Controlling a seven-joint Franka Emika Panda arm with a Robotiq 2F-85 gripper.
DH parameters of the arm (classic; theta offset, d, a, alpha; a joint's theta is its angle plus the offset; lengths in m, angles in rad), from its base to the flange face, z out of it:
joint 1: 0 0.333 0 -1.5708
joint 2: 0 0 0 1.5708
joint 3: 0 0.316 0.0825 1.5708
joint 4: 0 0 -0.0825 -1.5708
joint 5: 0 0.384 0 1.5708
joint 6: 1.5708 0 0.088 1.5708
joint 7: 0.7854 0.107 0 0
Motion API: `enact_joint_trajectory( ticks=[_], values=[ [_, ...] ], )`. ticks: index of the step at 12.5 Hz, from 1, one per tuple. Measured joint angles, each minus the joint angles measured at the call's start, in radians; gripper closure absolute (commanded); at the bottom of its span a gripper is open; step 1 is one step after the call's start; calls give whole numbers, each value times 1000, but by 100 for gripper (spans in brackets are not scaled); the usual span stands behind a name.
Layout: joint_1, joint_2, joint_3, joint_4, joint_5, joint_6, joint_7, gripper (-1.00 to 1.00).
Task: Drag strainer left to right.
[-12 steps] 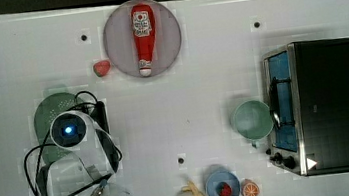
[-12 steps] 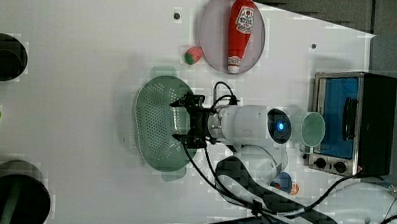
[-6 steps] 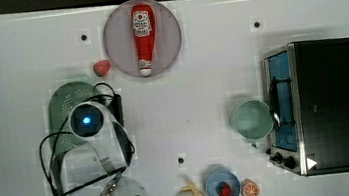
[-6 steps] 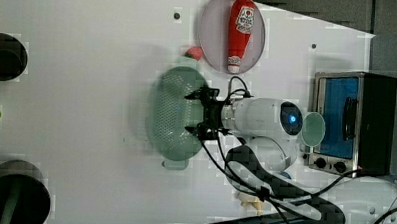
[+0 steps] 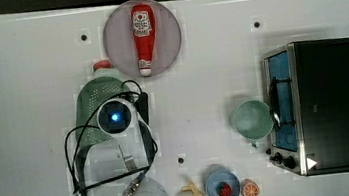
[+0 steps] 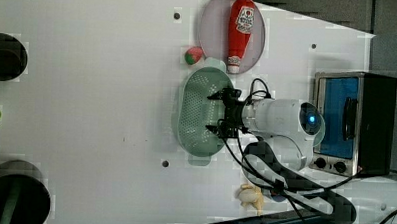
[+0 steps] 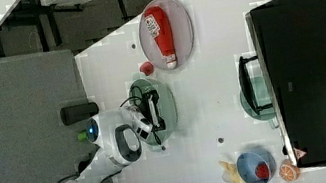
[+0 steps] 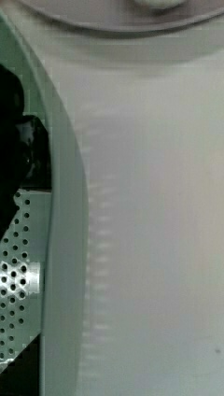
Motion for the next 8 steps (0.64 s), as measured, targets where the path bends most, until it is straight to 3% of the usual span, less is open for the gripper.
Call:
enact_joint_trajectory(
  ticks=[4, 8],
  values=[
    [-25, -30, -22, -49, -12, -4, -71, -100],
    [-28, -76, -123, -86, -34, -26, -138, -100]
  ],
)
